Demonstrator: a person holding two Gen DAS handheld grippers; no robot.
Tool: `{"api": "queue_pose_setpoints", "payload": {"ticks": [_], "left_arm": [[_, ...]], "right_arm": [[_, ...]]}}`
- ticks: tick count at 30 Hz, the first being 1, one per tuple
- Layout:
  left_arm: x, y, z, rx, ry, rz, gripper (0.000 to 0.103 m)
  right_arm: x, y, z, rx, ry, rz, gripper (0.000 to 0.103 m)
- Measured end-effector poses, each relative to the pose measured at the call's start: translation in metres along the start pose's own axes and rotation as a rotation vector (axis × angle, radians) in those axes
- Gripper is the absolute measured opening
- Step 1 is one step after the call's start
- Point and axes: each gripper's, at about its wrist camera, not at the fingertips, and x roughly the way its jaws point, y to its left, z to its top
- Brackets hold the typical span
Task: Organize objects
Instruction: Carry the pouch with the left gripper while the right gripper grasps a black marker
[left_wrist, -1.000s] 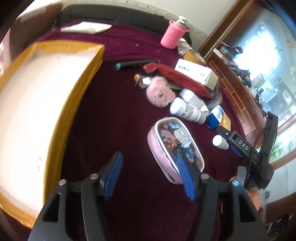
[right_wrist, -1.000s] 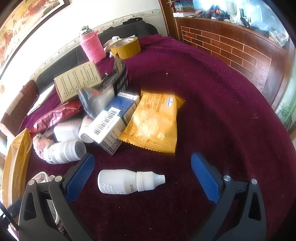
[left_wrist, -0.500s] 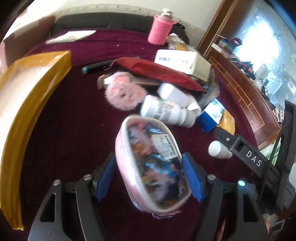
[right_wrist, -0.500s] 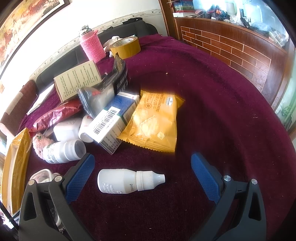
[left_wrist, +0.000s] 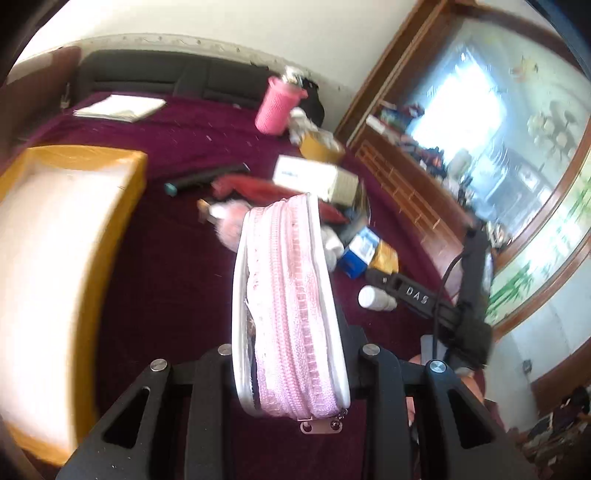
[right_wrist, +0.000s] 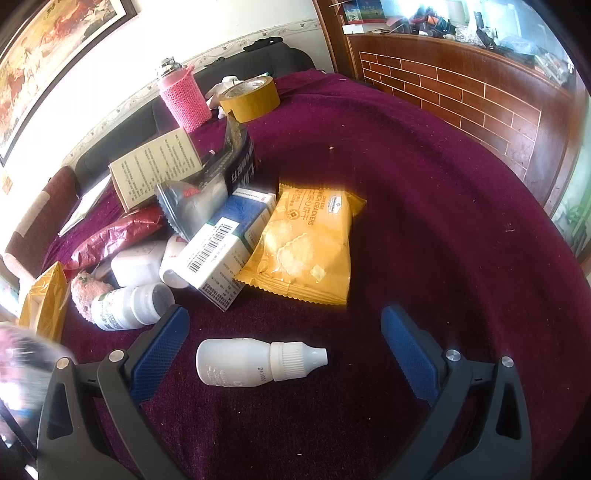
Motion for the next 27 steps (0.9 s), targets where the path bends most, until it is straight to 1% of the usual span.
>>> {"api": "queue_pose_setpoints", "payload": {"ticks": [1,3,4,7,8,9,11,13,14,15,16,17,18,19,20,22,24,27], "left_arm": [[-0.015,0.007,0.0,-0.001,-0.016,0.006,0.025],[-0.046,0.027,0.002,-0.003,-0.052,0.026,0.025],[-0.056,0.035,0.003,-0.002,-0.068,0.036,0.026],[-0.086,0.061,0.007,-0.007,-0.13,0.084,0.026],[-0.092,0.069,0.006,-0.013,-0.147,0.096,0.026],[-0.098,0.077,0.007,-0.025,-0.164,0.101,0.026],[-0.107,0.094,0.005,-0.051,-0.194,0.099,0.026],[-0.113,0.108,0.003,-0.08,-0.205,0.102,0.026],[-0.115,0.111,0.001,-0.086,-0.204,0.098,0.026],[-0.117,0.117,0.0,-0.094,-0.208,0.101,0.026],[-0.12,0.121,-0.001,-0.099,-0.213,0.104,0.026],[-0.121,0.123,-0.001,-0.103,-0.219,0.105,0.026],[-0.123,0.128,-0.002,-0.107,-0.226,0.108,0.026],[-0.128,0.133,-0.003,-0.111,-0.235,0.117,0.026],[-0.132,0.138,-0.004,-0.115,-0.242,0.126,0.026],[-0.136,0.15,-0.003,-0.124,-0.25,0.147,0.026],[-0.139,0.162,-0.003,-0.134,-0.252,0.172,0.026],[-0.138,0.177,-0.004,-0.152,-0.25,0.181,0.026]], "right_arm": [[-0.002,0.0,0.001,-0.008,0.002,-0.022,0.103],[-0.017,0.007,0.004,-0.066,-0.016,-0.087,0.102],[-0.026,0.011,0.005,-0.087,-0.028,-0.088,0.102],[-0.067,0.04,0.022,-0.159,-0.087,-0.04,0.103],[-0.081,0.058,0.031,-0.195,-0.105,-0.01,0.103],[-0.087,0.072,0.038,-0.224,-0.103,0.025,0.103],[-0.09,0.113,0.051,-0.299,-0.055,0.135,0.103],[-0.078,0.157,0.058,-0.344,0.025,0.24,0.102],[-0.068,0.173,0.062,-0.348,0.069,0.278,0.097],[-0.049,0.196,0.069,-0.349,0.134,0.317,0.083],[-0.033,0.213,0.074,-0.35,0.18,0.327,0.074],[-0.015,0.226,0.079,-0.347,0.223,0.324,0.054],[0.008,0.239,0.084,-0.336,0.277,0.31,0.038],[0.029,0.247,0.089,-0.313,0.319,0.282,0.032],[0.054,0.253,0.093,-0.279,0.358,0.241,0.03],[0.095,0.263,0.096,-0.236,0.407,0.156,0.03],[0.118,0.264,0.101,-0.208,0.423,0.112,0.03],[0.143,0.268,0.104,-0.201,0.441,-0.034,0.03]]}}
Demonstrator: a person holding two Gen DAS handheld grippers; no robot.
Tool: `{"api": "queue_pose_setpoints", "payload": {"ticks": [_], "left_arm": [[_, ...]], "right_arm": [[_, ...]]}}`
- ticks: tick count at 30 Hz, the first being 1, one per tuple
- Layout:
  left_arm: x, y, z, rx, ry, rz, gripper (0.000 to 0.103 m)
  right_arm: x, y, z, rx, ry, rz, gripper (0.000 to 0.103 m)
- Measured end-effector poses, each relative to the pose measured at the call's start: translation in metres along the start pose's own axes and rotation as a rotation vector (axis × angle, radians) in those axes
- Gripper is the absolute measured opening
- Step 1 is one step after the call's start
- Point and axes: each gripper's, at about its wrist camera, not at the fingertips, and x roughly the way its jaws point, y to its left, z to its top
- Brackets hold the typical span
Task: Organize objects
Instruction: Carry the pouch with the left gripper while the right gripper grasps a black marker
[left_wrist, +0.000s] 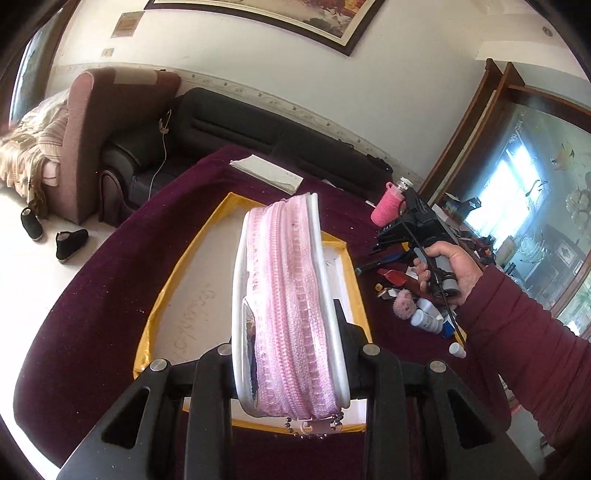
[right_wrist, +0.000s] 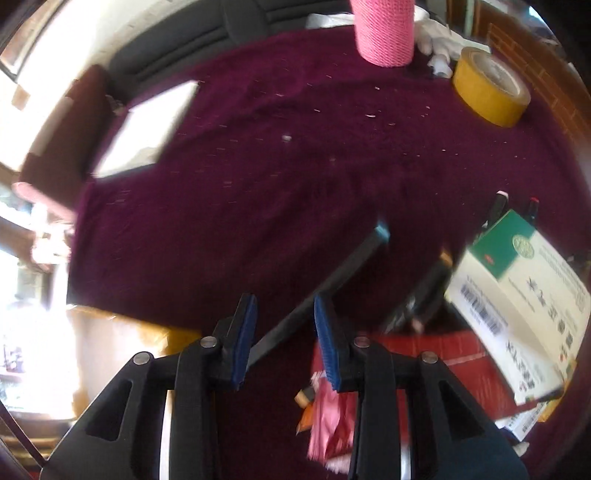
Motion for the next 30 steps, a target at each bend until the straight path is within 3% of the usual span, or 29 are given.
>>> {"api": "queue_pose_setpoints", "payload": {"ticks": [3,6,8,10,13,20,23,30], "left_arm": [[0.006,0.008,-0.001,-0.016,0.008,0.004,0.026],[0.012,0.011,-0.004,-0.027,0.02,-0.003,0.026],[0.01,0.013,-0.007,-0.033,0.02,-0.006,0.026],[0.011,0.014,-0.009,-0.039,0.027,-0.008,0.026],[0.01,0.013,-0.011,-0.047,0.032,-0.005,0.026],[0.005,-0.003,-0.007,-0.03,0.032,-0.006,0.026],[0.006,-0.012,-0.004,-0.013,0.031,0.006,0.026],[0.036,-0.035,0.028,0.082,0.038,0.076,0.026]], "right_arm": [[0.009,0.006,0.004,-0.002,-0.005,-0.089,0.03],[0.023,0.008,0.0,0.01,0.049,-0.15,0.03],[0.02,0.008,-0.003,-0.012,-0.005,-0.168,0.029],[0.017,0.009,-0.008,-0.044,-0.047,-0.16,0.018],[0.009,0.003,-0.021,-0.058,-0.08,-0.07,0.012],[-0.032,-0.013,-0.06,-0.071,-0.129,0.168,0.012],[-0.057,-0.003,-0.082,-0.118,-0.165,0.267,0.012],[-0.099,0.025,-0.123,-0.218,-0.118,0.478,0.013]]}}
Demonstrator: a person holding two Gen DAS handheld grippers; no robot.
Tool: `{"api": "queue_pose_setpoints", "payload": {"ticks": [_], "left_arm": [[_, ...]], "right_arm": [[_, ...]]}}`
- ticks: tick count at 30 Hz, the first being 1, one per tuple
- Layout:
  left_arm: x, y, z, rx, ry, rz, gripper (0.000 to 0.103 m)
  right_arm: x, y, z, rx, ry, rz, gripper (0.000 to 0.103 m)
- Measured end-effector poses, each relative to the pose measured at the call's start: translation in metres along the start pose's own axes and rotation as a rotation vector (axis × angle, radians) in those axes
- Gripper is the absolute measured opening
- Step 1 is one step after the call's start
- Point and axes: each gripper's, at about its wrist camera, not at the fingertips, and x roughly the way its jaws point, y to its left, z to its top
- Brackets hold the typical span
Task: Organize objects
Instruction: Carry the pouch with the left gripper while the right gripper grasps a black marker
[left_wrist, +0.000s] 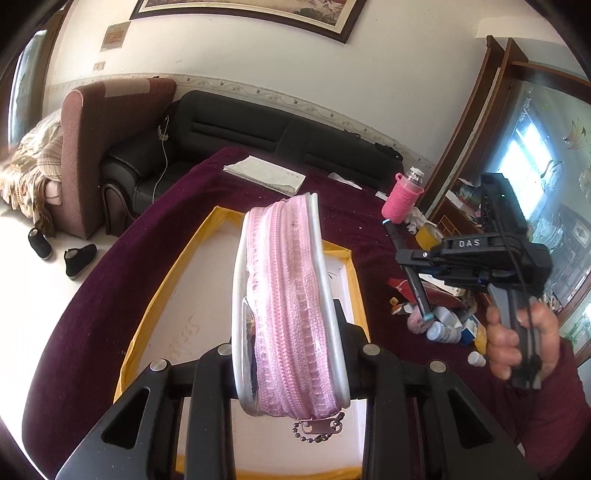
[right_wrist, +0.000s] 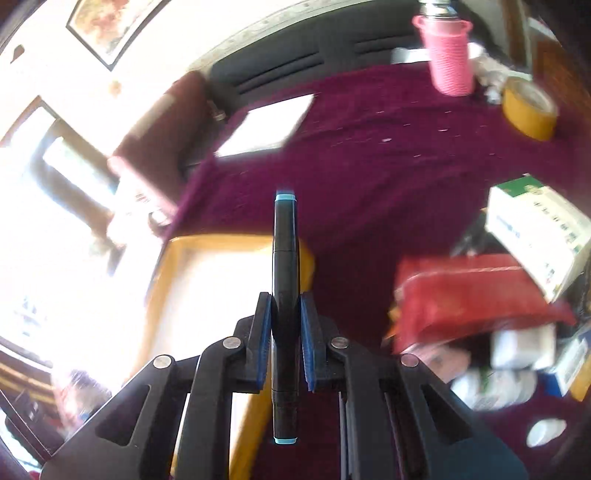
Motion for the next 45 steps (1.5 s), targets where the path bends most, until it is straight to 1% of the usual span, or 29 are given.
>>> {"api": "queue_pose_setpoints", "payload": {"ticks": [1,3,6,8,10,12,15,18,20,24,26,28,30,33,35,37,39,41,43,44,45], "left_arm": [[0.01,-0.001,0.007,0.003,0.014,-0.005,0.026],[0.036,0.0,0.021,-0.01,0.054,-0.009,0.026],[0.085,0.005,0.036,-0.022,0.131,0.009,0.026],[0.114,0.008,0.039,-0.019,0.176,0.025,0.025],[0.138,0.014,0.041,-0.034,0.215,0.021,0.025],[0.153,0.019,0.041,-0.064,0.236,-0.013,0.026],[0.165,0.018,0.04,-0.071,0.254,-0.036,0.026],[0.178,0.014,0.037,-0.055,0.279,-0.025,0.026],[0.185,0.015,0.035,-0.055,0.285,-0.015,0.026],[0.187,0.012,0.037,-0.05,0.28,-0.008,0.031],[0.185,0.011,0.041,-0.05,0.271,-0.012,0.041],[0.184,0.01,0.043,-0.068,0.272,-0.032,0.045],[0.181,0.006,0.045,-0.076,0.27,-0.056,0.045],[0.176,-0.007,0.045,-0.041,0.27,-0.074,0.045],[0.171,-0.019,0.047,0.002,0.26,-0.064,0.045],[0.162,-0.027,0.05,0.028,0.226,-0.039,0.045],[0.152,-0.026,0.055,0.019,0.199,-0.02,0.045],[0.143,-0.019,0.057,-0.018,0.18,0.02,0.045],[0.136,-0.006,0.056,-0.062,0.178,0.069,0.045],[0.135,-0.001,0.054,-0.072,0.187,0.075,0.045],[0.135,0.001,0.051,-0.072,0.199,0.084,0.045]], "right_arm": [[0.007,0.008,-0.004,0.007,0.024,0.032,0.013],[0.021,0.02,-0.009,0.02,0.056,0.058,0.013],[0.047,0.029,-0.01,0.03,0.07,0.028,0.013],[0.065,0.031,-0.008,0.048,0.072,0.008,0.013],[0.079,0.032,-0.003,0.044,0.063,-0.044,0.013],[0.09,0.03,0.001,0.038,0.065,-0.075,0.013],[0.095,0.03,-0.001,0.018,0.071,-0.119,0.013],[0.097,0.025,-0.005,0.012,0.07,-0.17,0.013],[0.098,0.019,-0.006,0.022,0.078,-0.177,0.013],[0.092,0.016,-0.006,0.033,0.064,-0.175,0.013],[0.087,0.018,-0.005,0.021,0.04,-0.186,0.013],[0.078,0.019,-0.003,0.012,0.013,-0.198,0.014],[0.067,0.016,-0.002,0.006,-0.011,-0.187,0.019],[0.048,0.014,-0.003,-0.013,-0.048,-0.199,0.019],[0.029,0.01,-0.007,-0.024,-0.072,-0.205,0.019],[0.016,0.006,-0.009,-0.037,-0.096,-0.214,0.019],[-0.001,0.0,-0.011,-0.051,-0.124,-0.244,0.019],[-0.021,-0.009,-0.013,-0.056,-0.15,-0.29,0.02],[-0.043,-0.02,-0.017,-0.049,-0.191,-0.316,0.024],[-0.056,-0.025,-0.021,-0.046,-0.218,-0.328,0.031],[-0.068,-0.031,-0.025,-0.045,-0.253,-0.335,0.043]]}}
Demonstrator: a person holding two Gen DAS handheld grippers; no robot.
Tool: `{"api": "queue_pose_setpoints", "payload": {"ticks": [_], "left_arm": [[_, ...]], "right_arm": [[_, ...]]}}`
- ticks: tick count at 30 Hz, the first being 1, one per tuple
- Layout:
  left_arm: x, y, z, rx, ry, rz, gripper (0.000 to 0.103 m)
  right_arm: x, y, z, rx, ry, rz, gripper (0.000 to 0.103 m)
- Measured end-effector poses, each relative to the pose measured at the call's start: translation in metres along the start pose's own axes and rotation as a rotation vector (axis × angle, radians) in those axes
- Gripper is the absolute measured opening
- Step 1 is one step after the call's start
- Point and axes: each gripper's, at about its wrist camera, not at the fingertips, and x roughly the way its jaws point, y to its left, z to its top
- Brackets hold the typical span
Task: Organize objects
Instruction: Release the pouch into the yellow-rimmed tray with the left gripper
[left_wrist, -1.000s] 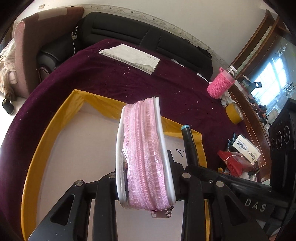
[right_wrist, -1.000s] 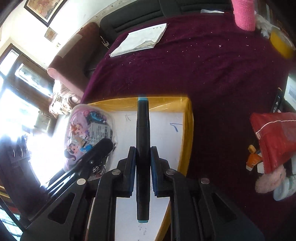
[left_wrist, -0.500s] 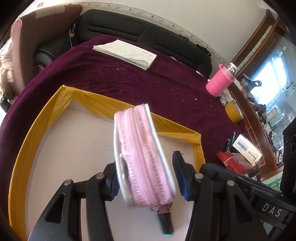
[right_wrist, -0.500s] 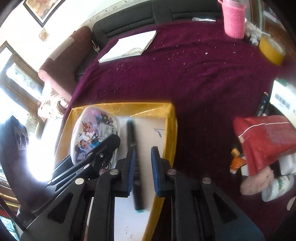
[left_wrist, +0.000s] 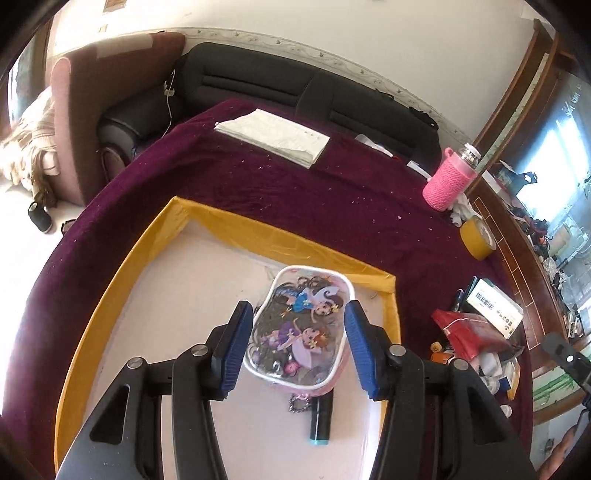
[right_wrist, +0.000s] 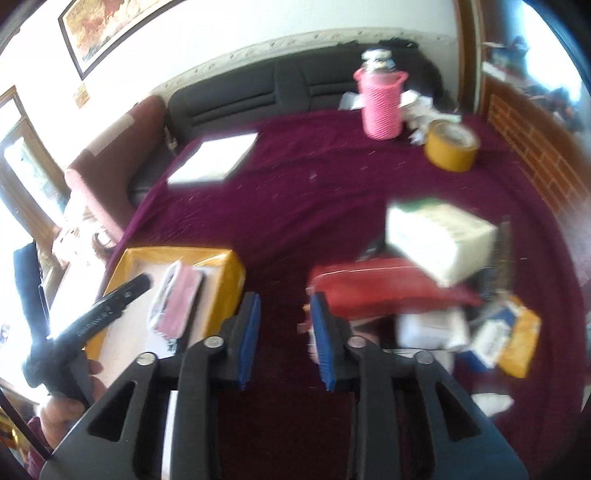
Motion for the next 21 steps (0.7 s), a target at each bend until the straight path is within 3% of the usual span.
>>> {"api": "queue_pose_setpoints", "payload": {"ticks": [2,4,6,10,12,14,17,21], "left_arm": [[0.001,0.003,-0.006,0.018,0.015,0.062,0.045],[0.003,0.007,-0.012,0.02,0.021,0.098,0.045],[0.011,0.01,-0.014,-0.014,0.051,0.088,0.045],[0.031,0.006,-0.011,-0.114,0.091,0.006,0.045],[0.043,-0.001,-0.008,-0.152,0.142,-0.073,0.045],[0.05,-0.015,-0.007,-0.143,0.169,-0.097,0.045],[0.048,-0.034,-0.005,-0.065,0.127,-0.031,0.045],[0.038,-0.035,-0.001,0.035,0.05,0.208,0.046]], "right_arm": [[-0.017,-0.017,-0.006,0.02,-0.057,-0.034,0.058],[-0.028,-0.034,-0.012,0.029,-0.081,-0.051,0.059],[-0.029,-0.044,-0.019,0.027,-0.075,-0.052,0.059],[-0.024,-0.062,-0.036,0.061,-0.035,-0.022,0.059],[-0.024,-0.067,-0.043,0.071,-0.023,-0.02,0.059],[-0.028,-0.072,-0.049,0.071,-0.034,-0.021,0.059],[-0.03,-0.078,-0.053,0.083,-0.035,-0.02,0.059],[-0.035,-0.085,-0.055,0.085,-0.036,-0.038,0.059]]}}
